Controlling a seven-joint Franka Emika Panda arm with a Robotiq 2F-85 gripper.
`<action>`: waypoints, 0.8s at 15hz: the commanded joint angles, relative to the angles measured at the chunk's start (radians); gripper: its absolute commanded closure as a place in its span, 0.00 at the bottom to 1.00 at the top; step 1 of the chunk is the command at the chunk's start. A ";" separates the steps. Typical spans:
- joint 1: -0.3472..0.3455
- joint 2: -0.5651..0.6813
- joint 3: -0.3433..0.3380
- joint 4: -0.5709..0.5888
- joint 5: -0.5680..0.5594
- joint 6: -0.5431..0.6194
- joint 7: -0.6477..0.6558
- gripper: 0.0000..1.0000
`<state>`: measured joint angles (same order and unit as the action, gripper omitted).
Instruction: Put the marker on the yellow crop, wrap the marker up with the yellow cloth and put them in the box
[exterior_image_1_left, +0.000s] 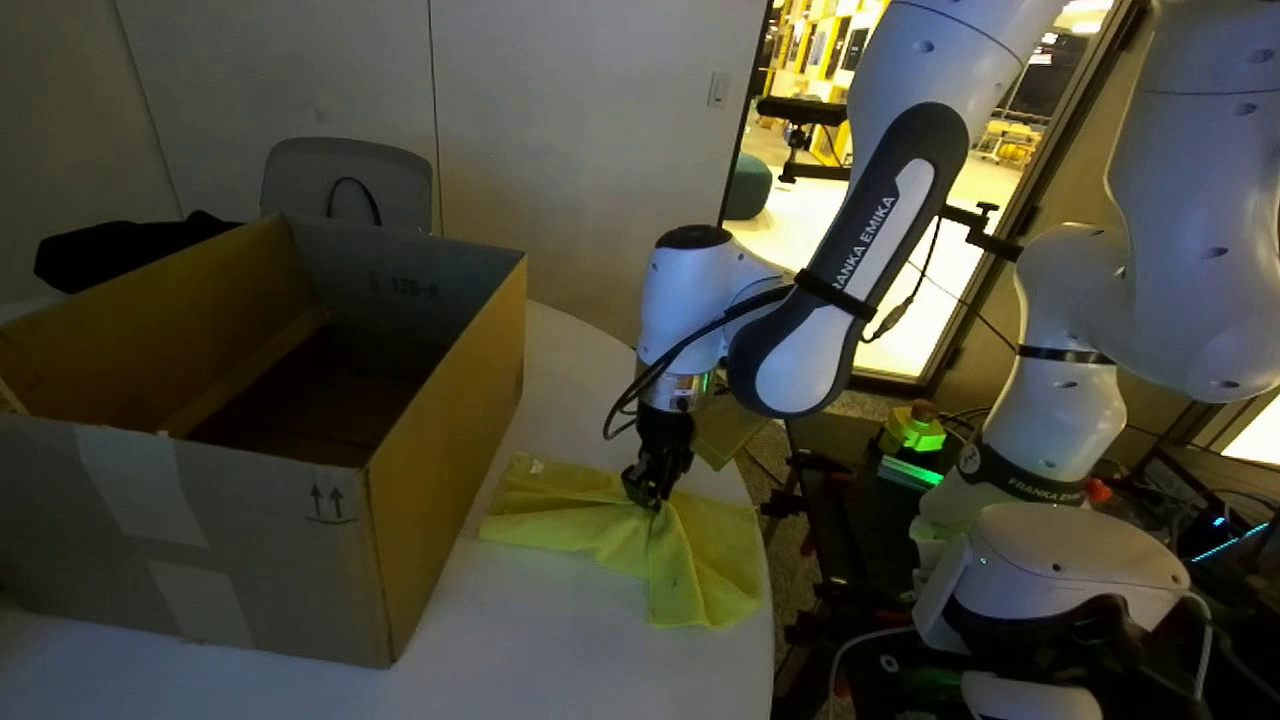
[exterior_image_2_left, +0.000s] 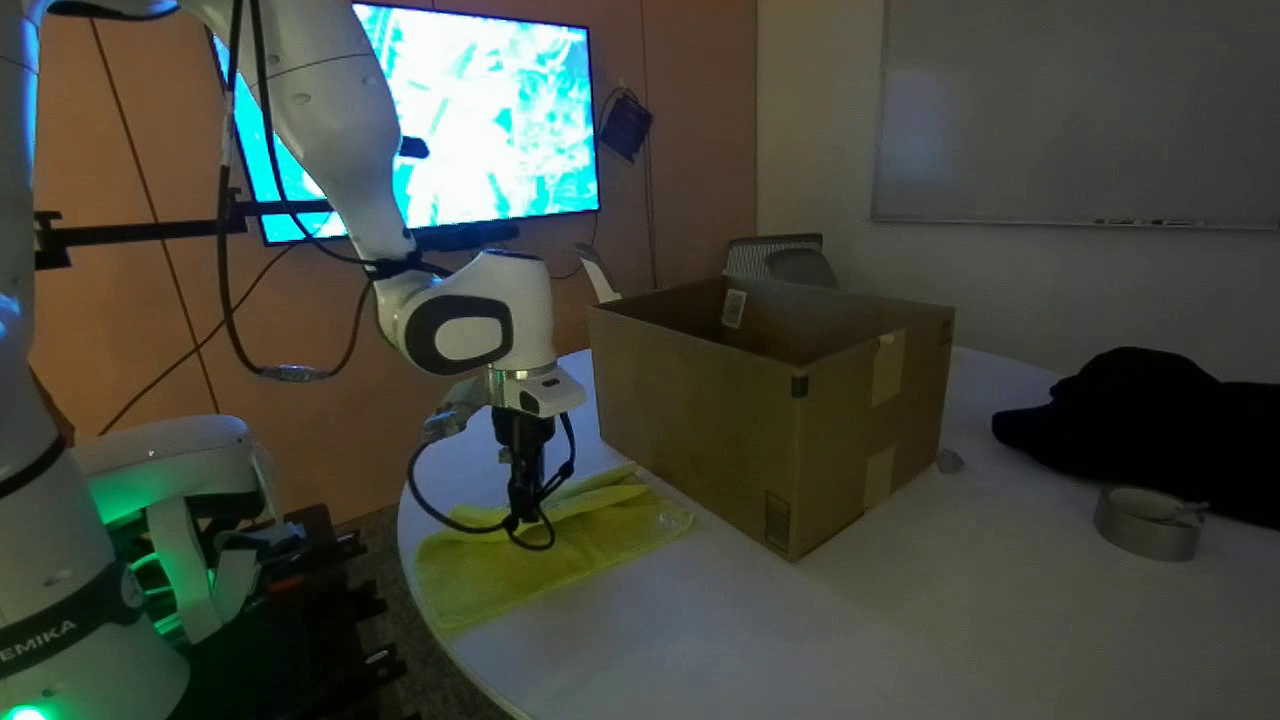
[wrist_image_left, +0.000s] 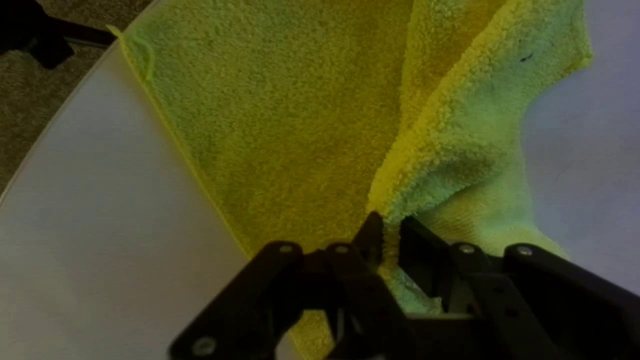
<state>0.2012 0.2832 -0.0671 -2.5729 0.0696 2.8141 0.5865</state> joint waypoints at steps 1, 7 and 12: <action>-0.016 -0.028 0.020 -0.021 0.045 0.012 0.003 0.60; -0.021 -0.068 0.051 -0.061 0.066 0.024 -0.026 0.16; -0.032 -0.125 0.050 -0.152 0.062 0.010 -0.029 0.00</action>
<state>0.1922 0.2338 -0.0334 -2.6409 0.1048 2.8152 0.5862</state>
